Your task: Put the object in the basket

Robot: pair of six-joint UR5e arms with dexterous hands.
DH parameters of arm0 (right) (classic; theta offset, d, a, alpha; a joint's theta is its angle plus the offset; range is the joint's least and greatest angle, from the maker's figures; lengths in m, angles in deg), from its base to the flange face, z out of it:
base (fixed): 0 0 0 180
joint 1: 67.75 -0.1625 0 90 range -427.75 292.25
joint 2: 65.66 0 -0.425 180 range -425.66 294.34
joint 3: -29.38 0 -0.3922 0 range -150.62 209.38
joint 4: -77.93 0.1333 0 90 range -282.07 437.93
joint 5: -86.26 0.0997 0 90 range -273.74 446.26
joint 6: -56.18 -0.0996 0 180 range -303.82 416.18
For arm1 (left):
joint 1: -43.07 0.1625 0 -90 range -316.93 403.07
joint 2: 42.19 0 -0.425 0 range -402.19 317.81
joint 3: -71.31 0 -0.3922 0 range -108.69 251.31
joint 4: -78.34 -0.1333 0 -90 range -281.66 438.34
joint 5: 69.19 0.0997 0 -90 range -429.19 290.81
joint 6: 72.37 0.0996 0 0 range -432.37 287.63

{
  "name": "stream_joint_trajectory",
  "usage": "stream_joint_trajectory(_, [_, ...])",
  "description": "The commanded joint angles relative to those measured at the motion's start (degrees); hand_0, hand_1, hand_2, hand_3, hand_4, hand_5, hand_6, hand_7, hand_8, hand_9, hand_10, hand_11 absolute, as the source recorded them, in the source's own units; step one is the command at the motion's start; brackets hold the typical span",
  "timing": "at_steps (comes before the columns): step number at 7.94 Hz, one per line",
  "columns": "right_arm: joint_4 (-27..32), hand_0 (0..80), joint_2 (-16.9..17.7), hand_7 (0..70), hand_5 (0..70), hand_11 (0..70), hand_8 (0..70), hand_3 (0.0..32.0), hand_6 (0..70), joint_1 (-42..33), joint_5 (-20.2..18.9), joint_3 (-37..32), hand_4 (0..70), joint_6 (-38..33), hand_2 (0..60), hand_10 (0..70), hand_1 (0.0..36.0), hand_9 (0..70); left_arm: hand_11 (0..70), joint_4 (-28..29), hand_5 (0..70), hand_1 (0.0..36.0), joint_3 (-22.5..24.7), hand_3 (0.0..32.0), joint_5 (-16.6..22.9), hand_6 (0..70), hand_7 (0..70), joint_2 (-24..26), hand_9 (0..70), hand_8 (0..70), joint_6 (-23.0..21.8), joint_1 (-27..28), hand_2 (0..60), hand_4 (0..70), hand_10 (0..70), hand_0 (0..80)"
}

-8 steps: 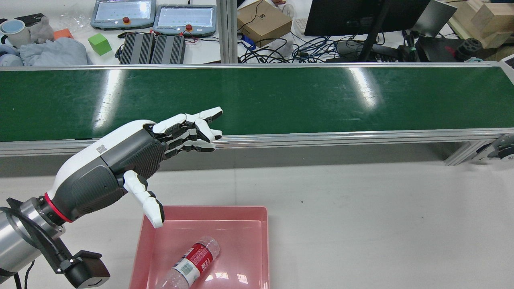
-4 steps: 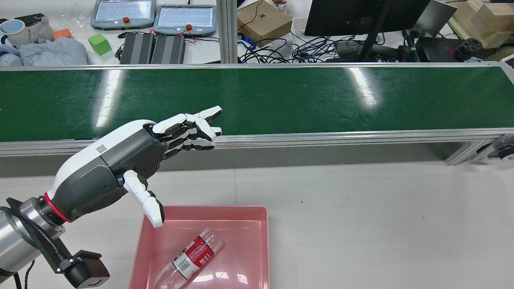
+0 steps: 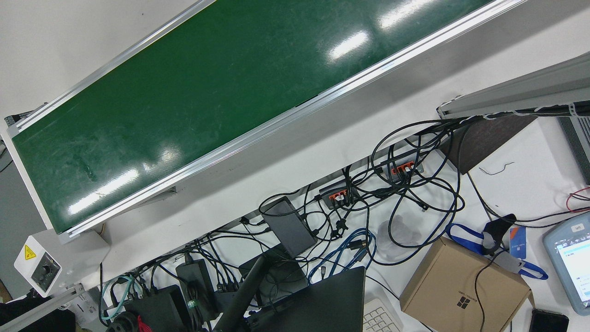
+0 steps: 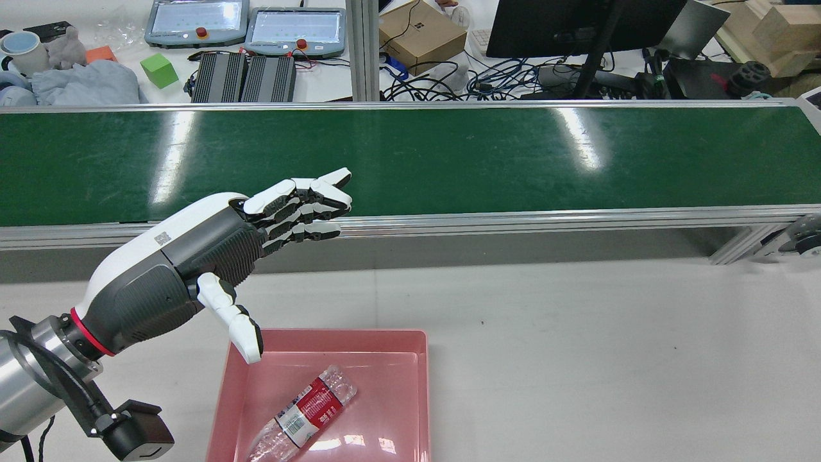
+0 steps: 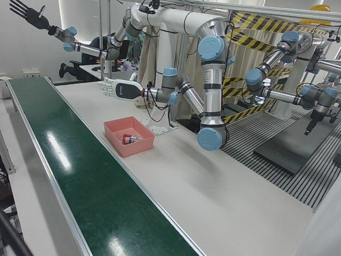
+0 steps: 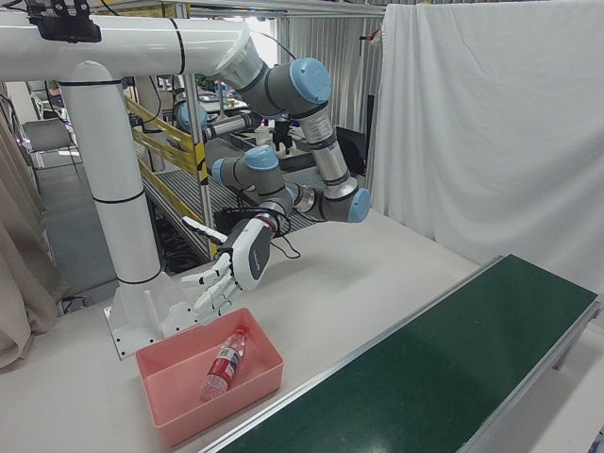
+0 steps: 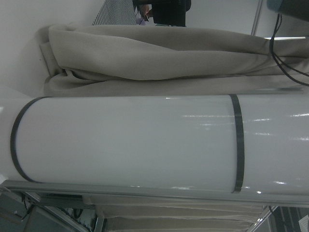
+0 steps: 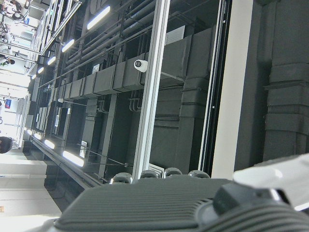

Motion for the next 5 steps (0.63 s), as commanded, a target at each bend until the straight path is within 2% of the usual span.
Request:
stream_joint_trajectory(1, [0.0,0.0,0.0,0.0,0.0,0.0,0.0,0.0,0.0,0.0,0.0,0.0,0.0,0.0,0.0,0.0,0.0,0.0,17.1,-0.2,30.3,0.0,0.0,9.6,0.1,7.2,6.2,0.1,13.1,12.1,-0.1,0.0,0.0,6.0,11.7,46.2])
stream_joint_trajectory(4, [0.0,0.0,0.0,0.0,0.0,0.0,0.0,0.0,0.0,0.0,0.0,0.0,0.0,0.0,0.0,0.0,0.0,0.0,15.8,-0.3,30.7,0.0,0.0,8.8,0.0,7.0,6.0,0.0,12.5,11.5,-0.1,0.0,0.0,5.8,10.9,46.3])
stream_joint_trajectory(5, [0.0,0.0,0.0,0.0,0.0,0.0,0.0,0.0,0.0,0.0,0.0,0.0,0.0,0.0,0.0,0.0,0.0,0.0,16.6,-0.3,31.7,0.0,0.0,7.8,0.0,7.9,6.6,0.0,13.2,13.1,-0.1,0.0,0.0,8.3,11.5,46.4])
